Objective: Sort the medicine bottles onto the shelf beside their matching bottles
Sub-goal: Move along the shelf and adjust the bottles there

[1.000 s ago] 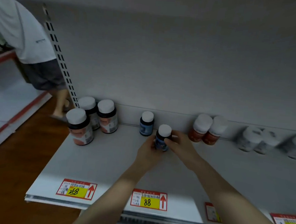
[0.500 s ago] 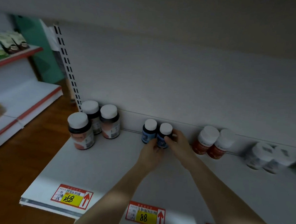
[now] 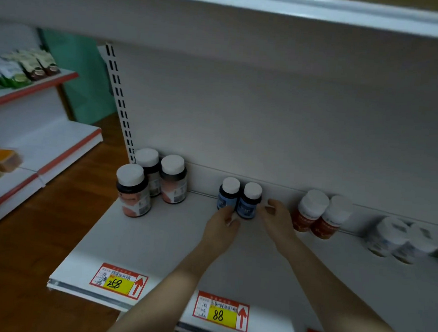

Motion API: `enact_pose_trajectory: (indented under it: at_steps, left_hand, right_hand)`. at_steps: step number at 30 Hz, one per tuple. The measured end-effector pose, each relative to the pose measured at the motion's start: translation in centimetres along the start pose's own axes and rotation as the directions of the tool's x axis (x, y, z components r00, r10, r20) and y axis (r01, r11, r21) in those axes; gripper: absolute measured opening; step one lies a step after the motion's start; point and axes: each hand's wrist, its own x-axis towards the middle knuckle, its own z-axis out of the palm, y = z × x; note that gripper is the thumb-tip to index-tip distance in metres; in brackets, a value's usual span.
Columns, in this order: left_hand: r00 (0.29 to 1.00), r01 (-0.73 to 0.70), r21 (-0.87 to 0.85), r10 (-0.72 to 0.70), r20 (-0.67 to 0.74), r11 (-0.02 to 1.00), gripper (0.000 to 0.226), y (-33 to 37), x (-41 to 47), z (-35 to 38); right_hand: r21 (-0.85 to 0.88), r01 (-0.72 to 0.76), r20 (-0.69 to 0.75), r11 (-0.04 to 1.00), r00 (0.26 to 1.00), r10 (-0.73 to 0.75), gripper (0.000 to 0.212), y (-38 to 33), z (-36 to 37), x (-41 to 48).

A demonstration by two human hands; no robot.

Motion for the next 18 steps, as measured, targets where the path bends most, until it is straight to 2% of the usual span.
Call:
enact_pose_trajectory:
  at_steps: [3,7,10,13,18]
  left_hand:
    - [1.0,-0.009,-0.004,0.009,0.02,1.0,0.037,0.0,-1.0,-0.7]
    - [0.997,-0.052,0.001,0.052,0.052,0.999,0.009,-0.3,-3.0,-1.8]
    - [0.995,-0.067,-0.022,0.068,0.079,0.998,0.016,-0.3,-5.1,-2.8]
    - [0.992,-0.076,-0.009,0.077,0.102,0.997,0.04,-0.2,-7.8,-3.9]
    - [0.986,-0.098,-0.102,0.11,0.127,0.99,0.043,-0.4,-10.7,-4.6]
  right_hand:
    - [-0.031,0.015,-0.055,0.999,0.998,-0.017,0.046,-0.3,-0.2,-1.6]
    - [-0.011,0.04,-0.123,0.999,0.992,-0.041,0.037,-1.1,-0.3,-5.0]
    - [0.007,0.089,-0.159,0.996,0.983,-0.087,0.029,-1.2,-0.2,-8.0]
    - [0.044,0.09,-0.208,0.995,0.975,-0.079,0.025,-1.2,0.0,-11.6]
    - [0.121,0.097,-0.285,0.988,0.957,-0.059,0.026,-0.8,-0.6,-16.8]
